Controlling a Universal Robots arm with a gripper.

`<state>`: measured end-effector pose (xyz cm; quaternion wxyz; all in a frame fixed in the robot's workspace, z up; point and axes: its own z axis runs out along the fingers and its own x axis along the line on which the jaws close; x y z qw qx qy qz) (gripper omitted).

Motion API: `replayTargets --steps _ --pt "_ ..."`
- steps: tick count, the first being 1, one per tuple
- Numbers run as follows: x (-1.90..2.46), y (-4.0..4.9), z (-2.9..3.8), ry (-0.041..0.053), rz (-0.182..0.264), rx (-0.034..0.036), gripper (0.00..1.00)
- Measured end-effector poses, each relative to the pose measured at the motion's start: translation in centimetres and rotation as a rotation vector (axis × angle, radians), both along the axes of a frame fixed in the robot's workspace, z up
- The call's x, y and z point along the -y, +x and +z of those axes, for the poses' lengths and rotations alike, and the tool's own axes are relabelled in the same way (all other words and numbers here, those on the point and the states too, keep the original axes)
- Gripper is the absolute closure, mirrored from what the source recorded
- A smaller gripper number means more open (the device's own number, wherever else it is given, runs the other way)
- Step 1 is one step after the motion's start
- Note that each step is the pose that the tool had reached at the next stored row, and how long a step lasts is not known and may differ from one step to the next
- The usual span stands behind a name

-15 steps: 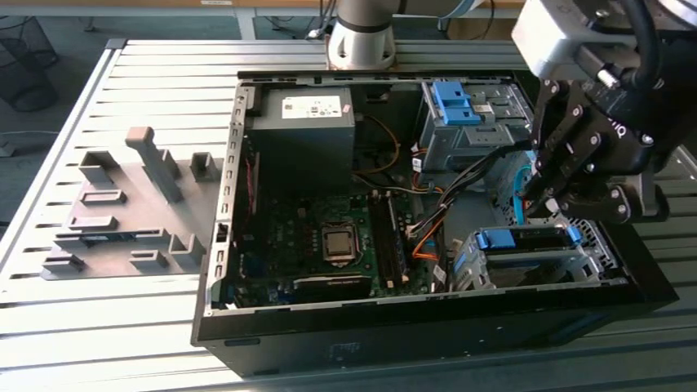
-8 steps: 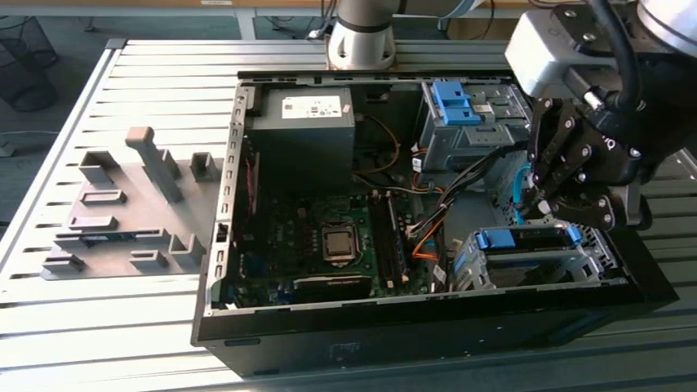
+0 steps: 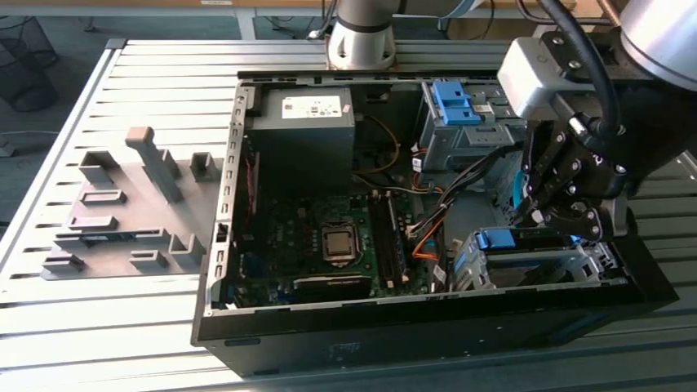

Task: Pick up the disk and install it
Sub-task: 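Insert the disk into the insertion slot, then insert the first disk wire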

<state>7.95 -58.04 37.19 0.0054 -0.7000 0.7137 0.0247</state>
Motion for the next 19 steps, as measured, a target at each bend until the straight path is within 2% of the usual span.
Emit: replayTargets --steps 3,16,19 --pt "0.0 0.0 -0.34 -0.0002 0.0 0.0 0.88" --pt "0.0 0.02 -0.4 0.0 0.0 0.0 0.88" --pt "0.0 0.69 -0.42 0.0001 0.0 0.0 0.88"
